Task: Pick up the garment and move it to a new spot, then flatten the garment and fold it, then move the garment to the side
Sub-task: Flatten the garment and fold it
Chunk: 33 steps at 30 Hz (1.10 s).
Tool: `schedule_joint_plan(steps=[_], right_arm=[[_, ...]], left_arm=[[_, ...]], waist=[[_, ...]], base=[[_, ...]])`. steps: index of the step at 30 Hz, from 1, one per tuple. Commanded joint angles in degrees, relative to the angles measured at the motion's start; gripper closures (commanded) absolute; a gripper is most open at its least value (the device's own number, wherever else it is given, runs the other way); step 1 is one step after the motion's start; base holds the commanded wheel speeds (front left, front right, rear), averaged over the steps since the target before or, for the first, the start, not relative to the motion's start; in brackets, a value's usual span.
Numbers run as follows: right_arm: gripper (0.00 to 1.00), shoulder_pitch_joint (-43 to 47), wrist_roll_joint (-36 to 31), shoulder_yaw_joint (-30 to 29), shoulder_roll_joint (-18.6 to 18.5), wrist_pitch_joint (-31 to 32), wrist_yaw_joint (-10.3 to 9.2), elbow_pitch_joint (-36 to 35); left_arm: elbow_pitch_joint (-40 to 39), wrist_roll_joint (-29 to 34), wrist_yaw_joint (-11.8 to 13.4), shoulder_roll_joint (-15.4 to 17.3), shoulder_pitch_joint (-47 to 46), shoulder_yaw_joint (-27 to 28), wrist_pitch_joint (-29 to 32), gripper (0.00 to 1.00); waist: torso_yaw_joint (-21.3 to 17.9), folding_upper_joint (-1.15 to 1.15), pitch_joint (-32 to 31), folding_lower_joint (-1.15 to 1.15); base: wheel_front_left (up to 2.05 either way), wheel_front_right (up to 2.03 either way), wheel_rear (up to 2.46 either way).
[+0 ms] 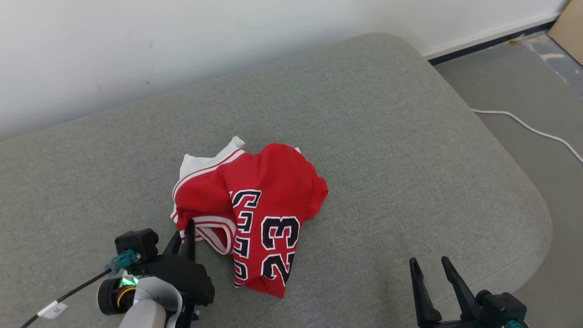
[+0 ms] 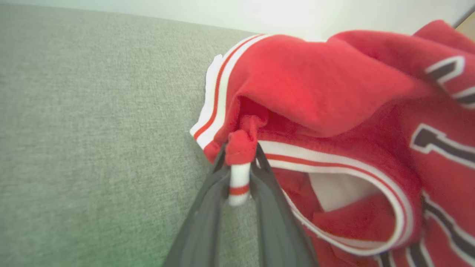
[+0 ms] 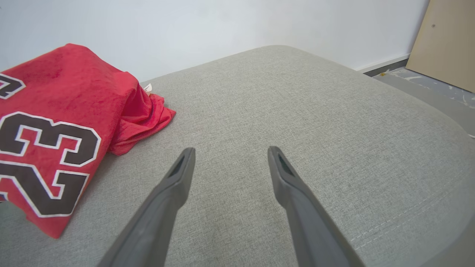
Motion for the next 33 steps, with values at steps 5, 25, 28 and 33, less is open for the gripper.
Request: schedule_joint_plan(steps=[5,25,28,33], right_arm=[[0.0,0.1,-0.8,-0.3,0.0,0.3,-0.12,-0.2],[0.0,0.5,0.0,0.9,0.0,1.2,-0.12,-0.9],[0.0,1.0,0.2,0.7,0.0,0.9,-0.12,-0.5],[0.0,0.6,0.7,0.9,0.0,0.5,-0.12,-0.3]], left_arm=[[-2.6,-1.1,0.0,-0.4,-1.9,-0.3,-3.0,1.0],[-16.6,-15.2,2.5,-1.0,-34.4,-26.3,-4.9,1.0],[-17.4,-19.2,4.6,-1.0,-39.0,-28.6,-7.8,1.0],[-15.9,-23.2,8.3,-0.9,-42.3,-30.8,-10.2,1.0]], waist=[[1.2,-0.01,-1.9,0.0],[0.9,-0.01,-2.9,0.0],[1.2,-0.01,-2.4,0.0],[3.9,-0.01,-1.7,0.0]], base=[[0.0,0.0,0.0],[0.0,0.0,0.0],[0.0,0.0,0.0],[0.0,0.0,0.0]])
